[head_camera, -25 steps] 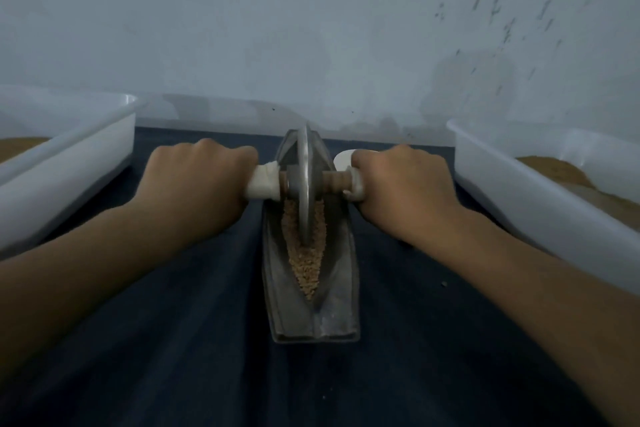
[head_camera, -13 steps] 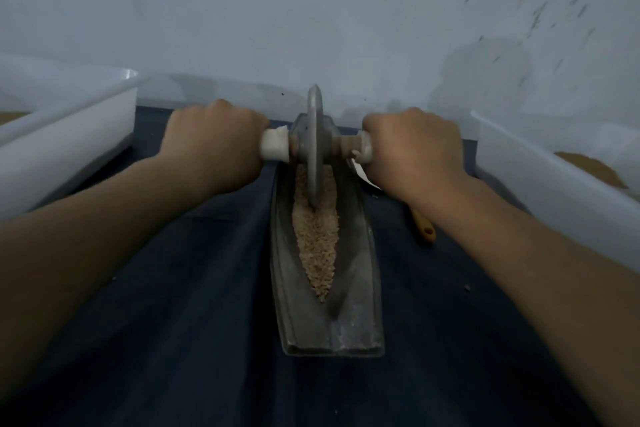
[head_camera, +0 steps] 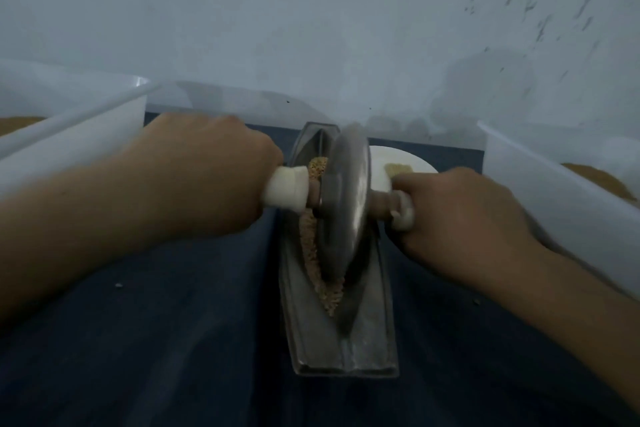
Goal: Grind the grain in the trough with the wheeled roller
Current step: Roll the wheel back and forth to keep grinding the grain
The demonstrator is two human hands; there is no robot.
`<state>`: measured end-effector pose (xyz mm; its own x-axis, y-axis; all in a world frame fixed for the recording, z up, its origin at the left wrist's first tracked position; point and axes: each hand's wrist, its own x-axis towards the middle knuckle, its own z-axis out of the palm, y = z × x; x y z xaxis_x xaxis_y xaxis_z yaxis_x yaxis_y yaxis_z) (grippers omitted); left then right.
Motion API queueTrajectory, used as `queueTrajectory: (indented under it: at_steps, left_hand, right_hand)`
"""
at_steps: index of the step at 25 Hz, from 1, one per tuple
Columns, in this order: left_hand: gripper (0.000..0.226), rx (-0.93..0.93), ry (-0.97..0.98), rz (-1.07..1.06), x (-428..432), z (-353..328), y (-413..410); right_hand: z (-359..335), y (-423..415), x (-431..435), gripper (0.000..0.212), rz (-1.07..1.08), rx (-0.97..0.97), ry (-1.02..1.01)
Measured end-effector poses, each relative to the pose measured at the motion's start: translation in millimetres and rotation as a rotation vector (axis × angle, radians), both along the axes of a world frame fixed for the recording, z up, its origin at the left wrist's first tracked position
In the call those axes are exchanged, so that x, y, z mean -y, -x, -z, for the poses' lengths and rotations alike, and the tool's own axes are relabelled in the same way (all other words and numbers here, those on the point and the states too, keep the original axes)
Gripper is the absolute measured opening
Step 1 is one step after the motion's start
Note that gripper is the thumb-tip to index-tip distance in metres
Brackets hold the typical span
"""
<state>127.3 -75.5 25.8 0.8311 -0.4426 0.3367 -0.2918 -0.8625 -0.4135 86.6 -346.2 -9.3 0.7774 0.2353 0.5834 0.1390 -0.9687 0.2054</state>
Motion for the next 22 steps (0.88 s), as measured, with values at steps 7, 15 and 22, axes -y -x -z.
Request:
queueTrajectory:
  at_steps: [7, 15, 22]
  left_hand:
    - [0.016, -0.001, 0.029, -0.086, 41.4, -10.5, -56.6]
    - [0.021, 0.128, 0.075, 0.215, -21.5, 10.1, 8.9]
    - [0.028, -0.070, 0.087, -0.067, 25.9, -0.2, -58.7]
  right_hand:
    - [5.7, -80.6, -4.4, 0.021, 0.116, -0.137, -0.160]
    - [-0.9, 13.2, 4.0, 0.022, -0.066, 0.036, 0.026]
    - [0.0, -70.8, -8.8, 0.027, 0.099, -0.015, -0.047]
